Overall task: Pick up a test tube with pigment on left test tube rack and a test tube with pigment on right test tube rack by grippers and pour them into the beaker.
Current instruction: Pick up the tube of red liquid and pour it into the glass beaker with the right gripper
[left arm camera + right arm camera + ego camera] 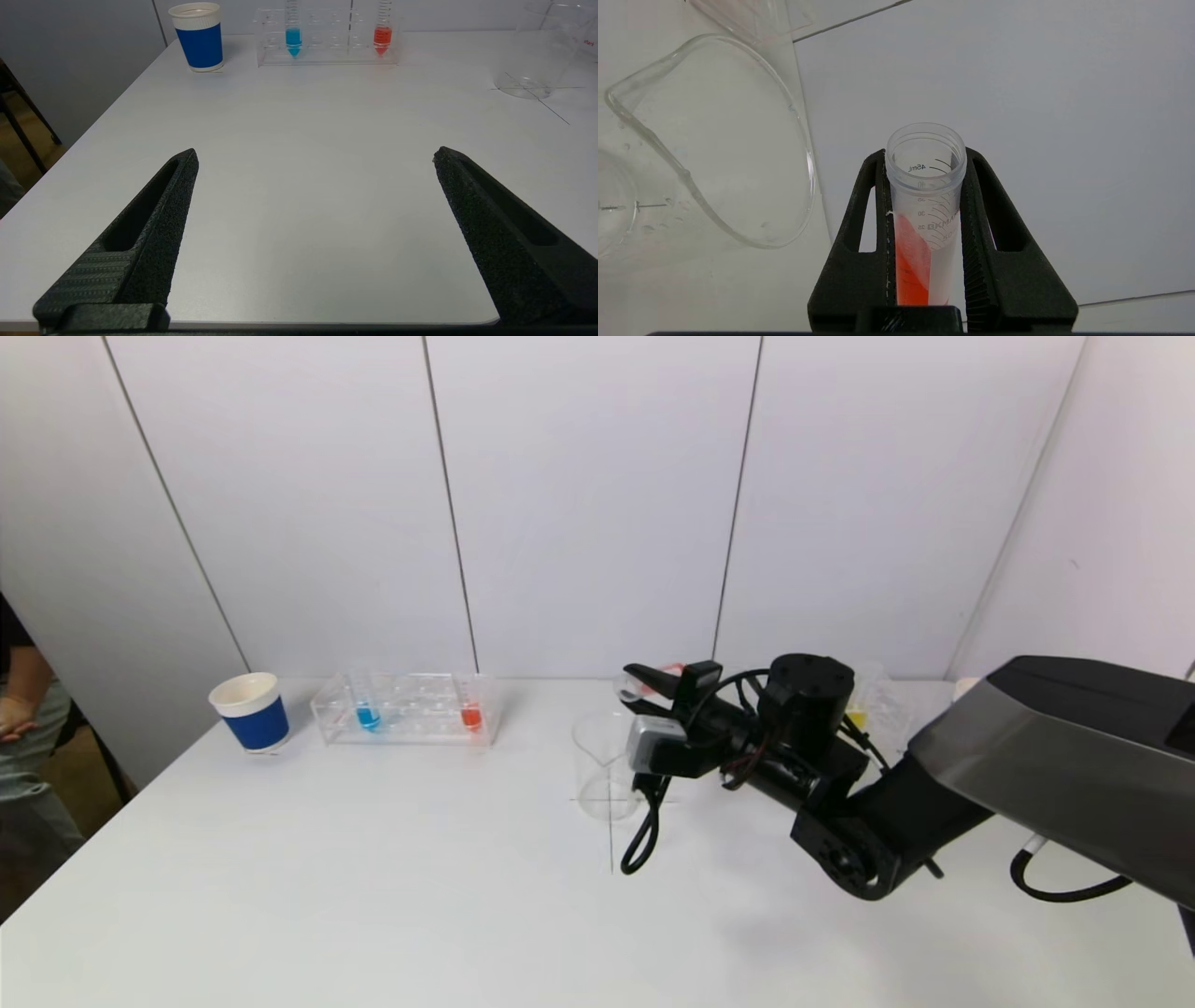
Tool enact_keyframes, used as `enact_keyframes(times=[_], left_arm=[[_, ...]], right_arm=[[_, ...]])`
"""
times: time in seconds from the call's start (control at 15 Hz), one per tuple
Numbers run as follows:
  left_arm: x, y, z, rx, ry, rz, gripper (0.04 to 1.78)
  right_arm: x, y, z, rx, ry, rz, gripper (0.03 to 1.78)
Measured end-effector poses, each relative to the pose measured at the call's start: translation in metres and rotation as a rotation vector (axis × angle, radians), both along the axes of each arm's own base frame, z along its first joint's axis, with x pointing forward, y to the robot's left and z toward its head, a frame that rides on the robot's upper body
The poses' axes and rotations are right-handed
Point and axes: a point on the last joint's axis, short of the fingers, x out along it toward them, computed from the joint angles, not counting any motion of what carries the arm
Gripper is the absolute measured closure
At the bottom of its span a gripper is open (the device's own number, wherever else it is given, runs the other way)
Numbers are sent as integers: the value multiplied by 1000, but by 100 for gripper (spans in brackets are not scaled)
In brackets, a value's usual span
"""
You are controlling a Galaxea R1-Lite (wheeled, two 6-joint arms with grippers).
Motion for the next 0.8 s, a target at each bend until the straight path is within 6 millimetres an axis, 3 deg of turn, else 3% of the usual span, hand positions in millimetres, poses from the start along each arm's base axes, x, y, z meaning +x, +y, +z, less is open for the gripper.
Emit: enact_keyframes(times=[0.8], left_arm=[[0,0,0,0,0,0,6]], right_arm=[[1,1,0,-110,-109,-15,135]])
